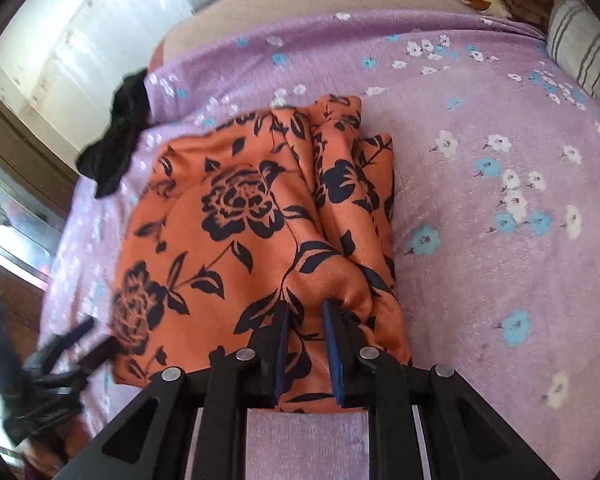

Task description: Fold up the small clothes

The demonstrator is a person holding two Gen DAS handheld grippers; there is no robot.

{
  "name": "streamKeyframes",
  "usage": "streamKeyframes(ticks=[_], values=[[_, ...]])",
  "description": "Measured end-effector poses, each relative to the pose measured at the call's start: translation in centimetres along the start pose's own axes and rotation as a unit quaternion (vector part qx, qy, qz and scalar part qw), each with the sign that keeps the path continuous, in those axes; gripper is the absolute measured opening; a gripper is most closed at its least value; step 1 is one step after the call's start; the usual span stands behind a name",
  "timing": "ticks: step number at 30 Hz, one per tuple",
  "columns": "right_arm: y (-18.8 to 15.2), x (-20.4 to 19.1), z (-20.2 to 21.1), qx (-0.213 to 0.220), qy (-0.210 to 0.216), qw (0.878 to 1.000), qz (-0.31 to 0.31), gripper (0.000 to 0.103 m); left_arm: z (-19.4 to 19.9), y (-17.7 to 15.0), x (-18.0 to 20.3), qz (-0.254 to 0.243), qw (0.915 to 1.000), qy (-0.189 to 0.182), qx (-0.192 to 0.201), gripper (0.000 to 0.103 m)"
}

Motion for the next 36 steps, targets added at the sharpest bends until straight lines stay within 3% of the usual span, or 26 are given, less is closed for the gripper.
streamKeyframes(ticks=[2, 5, 8, 14, 19, 22, 24, 29, 36], values=[[0.0, 0.5, 0.2, -0.001, 0.027, 1.000, -0.004, 0.020, 0.1, 0.2, 0.1, 0.010, 0.9999, -0.009, -0.005, 0.098], [0.0, 1.2, 0.3, -0.004, 0.062, 0.998, -0.015, 0.020, 0.7, 0.7, 0.7, -0.021, 0.9997, 0.012, 0.010, 0.098], [-0.1, 1.6, 0.1, -0.004, 0.081, 0.996, -0.023, 0.020, 1.5, 0.9, 0.5, -0.017, 0.9994, 0.017, 0.024, 0.098], [0.4, 1.5, 0.3, -0.021, 0.079, 0.996, -0.030, 0.020, 4.3, 2.2, -1.7, 0.010, 0.9965, 0.036, 0.075, 0.098], [1.0, 0.6, 1.3, -0.003, 0.076, 0.997, -0.016, 0.020, 2.7, 1.4, -3.1, 0.026, 0.9973, 0.053, 0.044, 0.098], [1.3, -0.3, 2.2, 0.025, 0.076, 0.997, 0.006, 0.021, 1.4, 0.9, -2.3, 0.010, 0.9975, 0.066, 0.024, 0.098], [1.4, -0.7, 2.4, 0.033, 0.085, 0.996, 0.013, 0.022, 1.4, 0.8, -1.8, -0.004, 0.9957, 0.087, 0.031, 0.098], [1.1, -0.5, -0.1, -0.011, 0.053, 0.998, 0.014, 0.022, 1.8, 0.9, -2.0, -0.009, 0.9954, 0.089, 0.034, 0.098], [1.4, -1.3, 0.6, 0.011, 0.067, 0.997, 0.028, 0.020, 3.2, 1.4, -0.7, -0.049, 0.9904, 0.113, 0.062, 0.098]])
Point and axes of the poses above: each gripper's, at about its wrist camera, not at the fingertips, and z roughly against the way its jaws point, x to its right, y to its top, the point moved 4 cm from there along -z, roughly the way its jaws point, and after that the axes turned 12 degrees about -z, right-handed, at the moved point
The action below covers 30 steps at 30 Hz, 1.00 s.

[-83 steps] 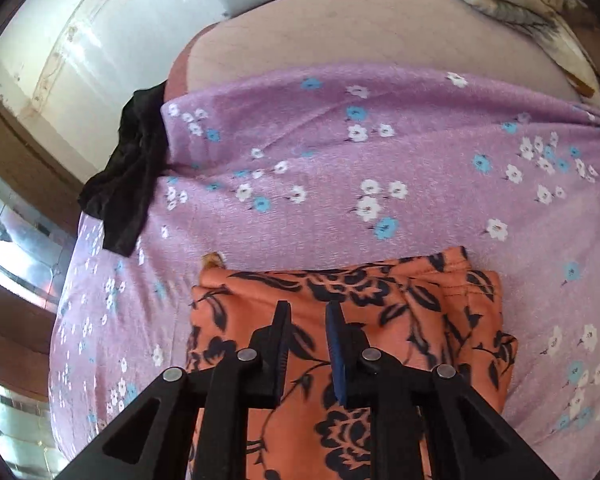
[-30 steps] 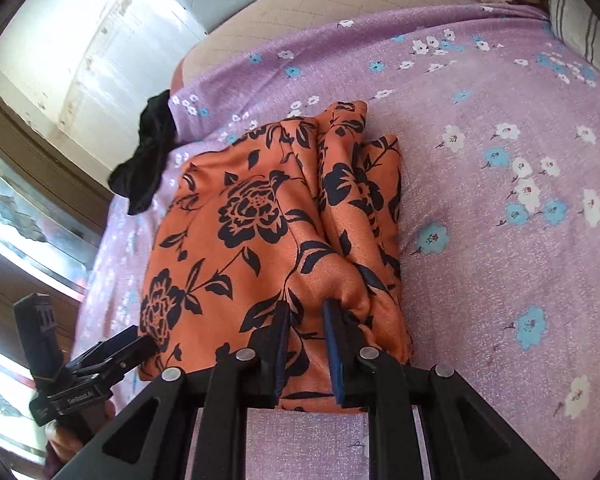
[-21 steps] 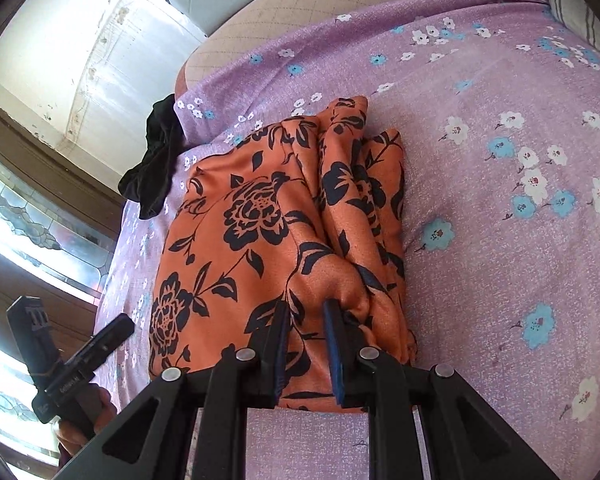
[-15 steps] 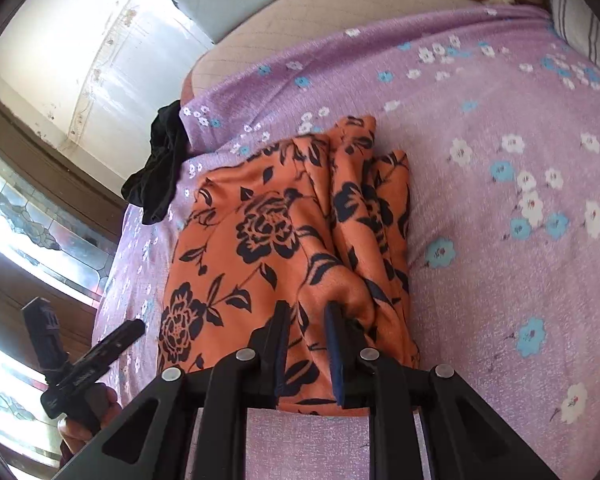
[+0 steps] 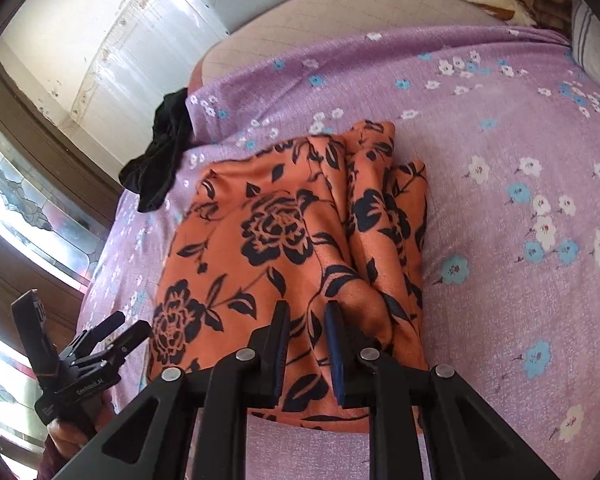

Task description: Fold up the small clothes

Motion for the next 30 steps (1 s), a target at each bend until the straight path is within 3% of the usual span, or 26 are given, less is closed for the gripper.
streamKeyframes(ticks=[8, 13, 30], values=[[0.0, -0.3, -0.4, 0.011, -0.006, 1.000, -0.001, 0.021, 0.6, 0.4, 1.4, -0.047, 0.9987, 0.013, 0.013, 0.098], [-0.1, 0.2, -1.6, -0.006, -0.018, 1.000, -0.007, 0.021, 0.3, 0.2, 1.6, -0.046, 0.9988, 0.010, 0.011, 0.098], [0.0, 0.4, -1.4, -0.005, -0.006, 1.000, -0.016, 0.020, 0.1, 0.1, 1.3, -0.037, 0.9993, 0.000, 0.010, 0.098]])
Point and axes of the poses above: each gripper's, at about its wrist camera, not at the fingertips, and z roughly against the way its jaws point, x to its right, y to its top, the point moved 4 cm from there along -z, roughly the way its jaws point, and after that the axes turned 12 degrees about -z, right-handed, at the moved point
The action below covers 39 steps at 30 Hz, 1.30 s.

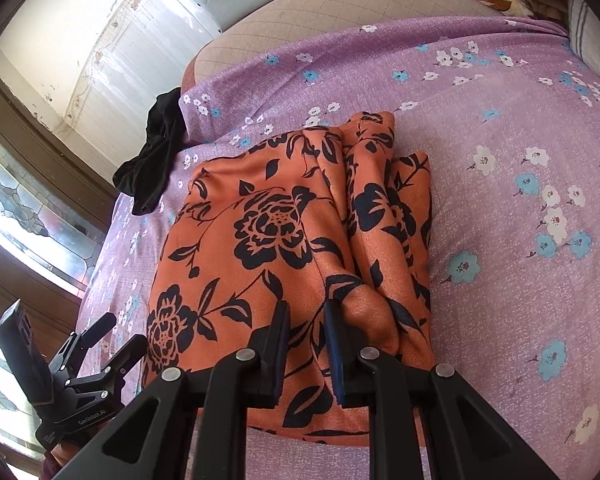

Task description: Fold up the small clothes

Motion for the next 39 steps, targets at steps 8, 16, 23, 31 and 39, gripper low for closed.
streamKeyframes(ticks=[8, 16, 23, 31, 39], values=[[1.4, 1.1, 2.2, 0.047, 0.016, 0.998, -0.028, 0.021, -1.1, -0.3, 0.2, 0.013, 0.9995, -0.022, -0.017, 0.098], [2.2, 0.4, 1.9, 0.054, -0.014, 0.998, -0.003, 0.022, -1.9, -0.7, -0.6, 0.061, 0.9955, -0.064, -0.034, 0.099], [8.0, -1.8, -2.7, 0.042, -0.001, 0.999, -0.028, 0.022, -1.7, -0.6, 0.0, 0.035, 0.9980, -0.046, -0.026, 0.099], [13.0, -3.4, -7.9, 0.019, -0.064, 0.996, -0.053, 0.023, -1.6, -0.6, 0.2, 0.024, 0.9979, -0.051, -0.030, 0.099], [10.8, -13.5, -12.3, -0.057, 0.030, 0.997, 0.033, 0.023, -1.6, -0.9, 0.4, 0.023, 0.9974, -0.058, -0.036, 0.099]])
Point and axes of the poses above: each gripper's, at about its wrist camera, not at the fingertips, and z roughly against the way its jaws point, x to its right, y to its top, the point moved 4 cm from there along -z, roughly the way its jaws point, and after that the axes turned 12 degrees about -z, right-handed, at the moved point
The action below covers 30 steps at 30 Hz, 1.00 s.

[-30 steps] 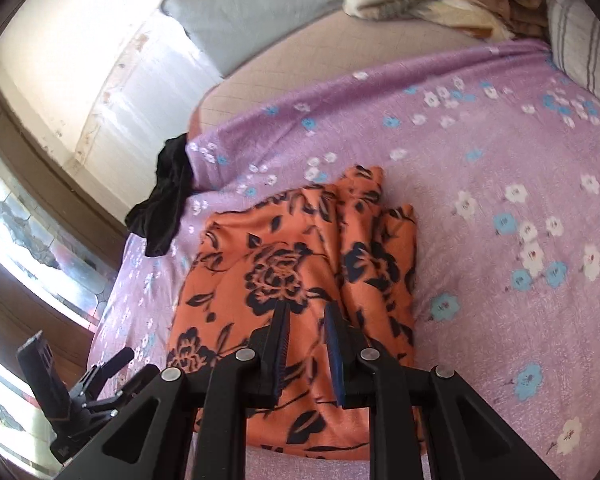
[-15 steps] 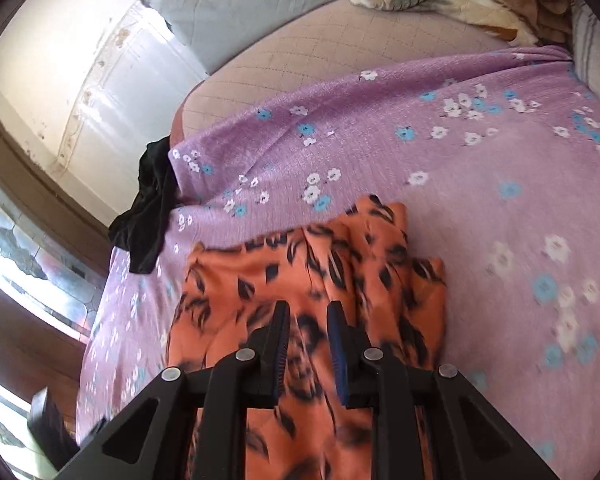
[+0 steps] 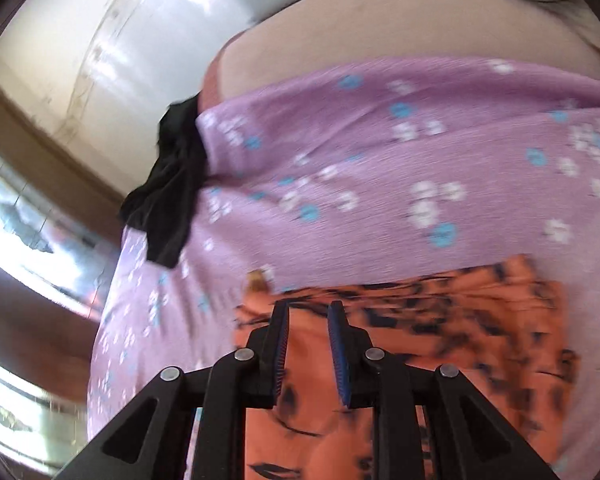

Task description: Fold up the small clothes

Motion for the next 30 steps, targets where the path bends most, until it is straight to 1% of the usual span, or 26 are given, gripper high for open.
streamKeyframes(ticks=[2, 5, 6, 8, 10, 14, 17, 20, 23, 26, 27, 28, 29, 30], values=[[-0.1, -0.7, -2.8, -0.025, -0.005, 1.000, -0.008, 0.023, 0.0, -0.1, 0.1, -0.005, 1.0000, -0.002, -0.001, 0.099], [0.5, 0.5, -5.8, -0.028, -0.037, 0.999, -0.028, 0.022, 0.1, 0.0, 0.3, -0.011, 0.9999, -0.001, 0.000, 0.099], [0.7, 1.1, -6.3, -0.026, -0.038, 0.998, -0.035, 0.022, 0.1, 0.0, 0.3, -0.012, 0.9999, -0.002, 0.000, 0.099], [0.9, 1.7, -6.0, -0.022, -0.021, 0.998, -0.060, 0.022, 0.1, 0.1, 0.2, -0.013, 0.9999, -0.005, -0.001, 0.099], [0.6, 1.7, -4.5, -0.008, -0.010, 0.998, -0.063, 0.022, 0.1, 0.1, 0.2, -0.011, 0.9999, -0.007, -0.003, 0.100], [-0.6, 1.8, 0.5, 0.026, -0.002, 0.999, -0.027, 0.023, 0.1, 0.2, 0.2, -0.010, 0.9999, -0.003, -0.003, 0.100], [-2.3, 2.9, 4.8, 0.047, -0.010, 0.999, -0.008, 0.023, 0.2, 0.1, 0.4, -0.014, 0.9999, 0.005, 0.000, 0.100], [-4.4, 4.4, 8.7, 0.065, -0.034, 0.997, 0.007, 0.023, 0.4, 0.0, 0.6, -0.017, 0.9998, 0.012, 0.002, 0.100], [-6.8, 6.8, 11.9, 0.066, -0.037, 0.997, -0.003, 0.026, 0.5, -0.1, 0.8, -0.020, 0.9996, 0.017, 0.005, 0.100], [-8.9, 8.8, 13.7, 0.065, -0.014, 0.997, -0.033, 0.034, 0.6, -0.2, 0.9, -0.023, 0.9994, 0.025, 0.008, 0.101], [-9.5, 9.4, 14.0, 0.061, -0.003, 0.997, -0.046, 0.042, 0.6, -0.2, 0.9, -0.025, 0.9993, 0.027, 0.009, 0.102], [-10.2, 10.1, 14.0, 0.058, 0.000, 0.997, -0.060, 0.060, 0.6, -0.2, 0.9, -0.027, 0.9992, 0.029, 0.011, 0.102], [-10.7, 10.9, 13.9, 0.060, -0.004, 0.996, -0.072, 0.064, 0.6, -0.2, 0.9, -0.028, 0.9991, 0.030, 0.012, 0.102], [-11.2, 11.7, 13.4, 0.058, -0.018, 0.995, -0.076, 0.064, 0.5, -0.2, 0.8, -0.028, 0.9991, 0.030, 0.013, 0.103]])
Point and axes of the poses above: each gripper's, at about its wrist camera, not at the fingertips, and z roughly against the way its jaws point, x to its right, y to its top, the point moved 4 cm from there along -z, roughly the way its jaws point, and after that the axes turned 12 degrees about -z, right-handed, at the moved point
